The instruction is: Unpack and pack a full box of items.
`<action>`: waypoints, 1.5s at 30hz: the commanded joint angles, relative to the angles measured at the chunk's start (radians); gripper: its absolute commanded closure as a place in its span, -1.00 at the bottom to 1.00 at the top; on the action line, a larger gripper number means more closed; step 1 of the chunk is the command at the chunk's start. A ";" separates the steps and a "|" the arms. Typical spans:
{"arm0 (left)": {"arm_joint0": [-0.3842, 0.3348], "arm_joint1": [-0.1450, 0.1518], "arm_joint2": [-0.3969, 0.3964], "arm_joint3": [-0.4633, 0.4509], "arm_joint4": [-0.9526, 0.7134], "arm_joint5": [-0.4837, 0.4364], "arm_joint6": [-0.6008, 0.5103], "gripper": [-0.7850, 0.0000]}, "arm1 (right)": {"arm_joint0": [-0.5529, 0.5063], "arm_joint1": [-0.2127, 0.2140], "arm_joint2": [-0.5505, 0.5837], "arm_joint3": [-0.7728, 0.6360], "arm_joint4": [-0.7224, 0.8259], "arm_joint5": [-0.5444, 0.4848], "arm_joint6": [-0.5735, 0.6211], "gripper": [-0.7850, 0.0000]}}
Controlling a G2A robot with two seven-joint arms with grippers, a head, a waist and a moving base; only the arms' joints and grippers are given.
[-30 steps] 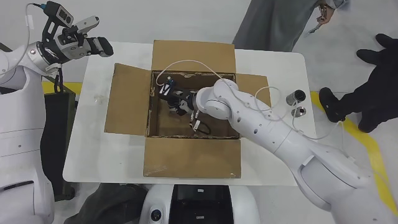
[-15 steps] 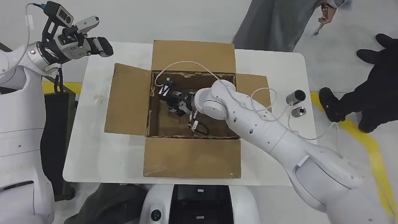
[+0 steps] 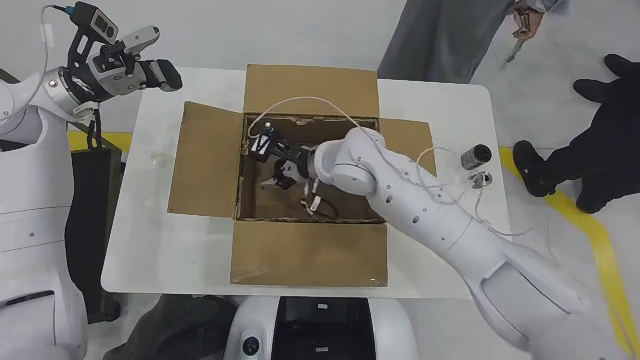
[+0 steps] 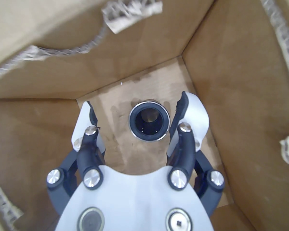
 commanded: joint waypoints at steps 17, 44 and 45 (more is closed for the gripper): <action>0.000 0.000 0.000 0.000 0.000 0.000 0.000 -1.00 | -0.378 0.167 0.428 -0.505 -0.075 -0.083 0.074 -0.87; 0.000 0.000 0.000 0.000 0.000 0.000 0.000 -1.00 | -0.956 0.269 1.000 -0.809 -0.088 -0.020 -0.163 -1.00; 0.000 0.000 0.000 0.000 0.000 0.000 0.000 -1.00 | -0.958 0.270 1.003 -0.810 -0.088 -0.023 -0.160 -1.00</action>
